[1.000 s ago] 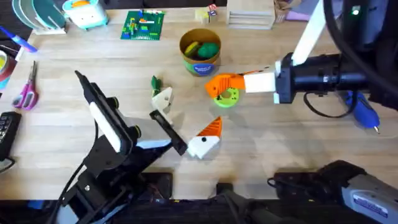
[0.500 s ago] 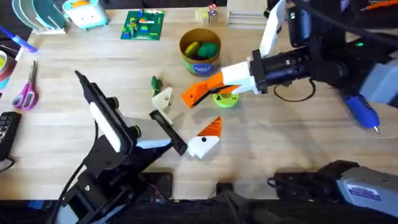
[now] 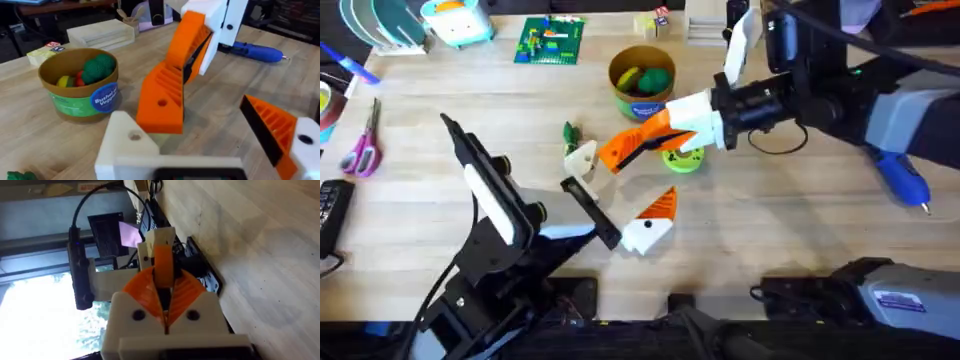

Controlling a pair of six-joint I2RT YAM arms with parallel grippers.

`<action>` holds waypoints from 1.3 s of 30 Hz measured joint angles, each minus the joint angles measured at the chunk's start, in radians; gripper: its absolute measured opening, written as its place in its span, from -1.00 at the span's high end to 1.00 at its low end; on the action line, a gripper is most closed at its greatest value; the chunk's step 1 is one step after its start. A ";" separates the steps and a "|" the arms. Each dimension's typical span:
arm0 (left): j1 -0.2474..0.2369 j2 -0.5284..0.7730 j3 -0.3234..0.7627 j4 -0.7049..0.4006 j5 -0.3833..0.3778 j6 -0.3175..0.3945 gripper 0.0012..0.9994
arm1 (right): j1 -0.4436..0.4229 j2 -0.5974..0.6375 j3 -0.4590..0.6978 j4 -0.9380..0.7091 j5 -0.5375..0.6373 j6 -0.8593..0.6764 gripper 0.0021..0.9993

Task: Pick up the gripper from the table and insert it into the empty holder that is missing its gripper. Then pick up a screw, insert it into the mounting hole, and use the screwdriver to tighten it. Finally, clean up the table by picking up the vegetable and placing it into the bucket.

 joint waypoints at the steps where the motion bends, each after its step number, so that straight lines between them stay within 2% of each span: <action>1: 0.000 0.000 0.000 0.000 0.000 0.000 -0.99 | 0.003 0.005 0.000 0.007 0.000 0.003 0.98; 6: 0.000 0.000 0.000 0.000 0.000 0.000 -0.99 | 0.020 0.028 0.000 0.018 0.000 0.011 0.98; 18: 0.000 0.000 0.000 0.003 -0.030 0.011 -0.99 | 0.026 0.068 0.000 0.177 -0.005 0.091 0.98; 31: 0.013 0.000 0.000 -0.010 -0.097 0.001 -0.99 | 0.088 0.068 0.000 0.200 0.084 0.106 0.98; 39: 0.019 0.000 0.000 -0.012 -0.118 -0.018 -0.99 | 0.094 0.123 0.013 0.245 0.072 0.110 0.98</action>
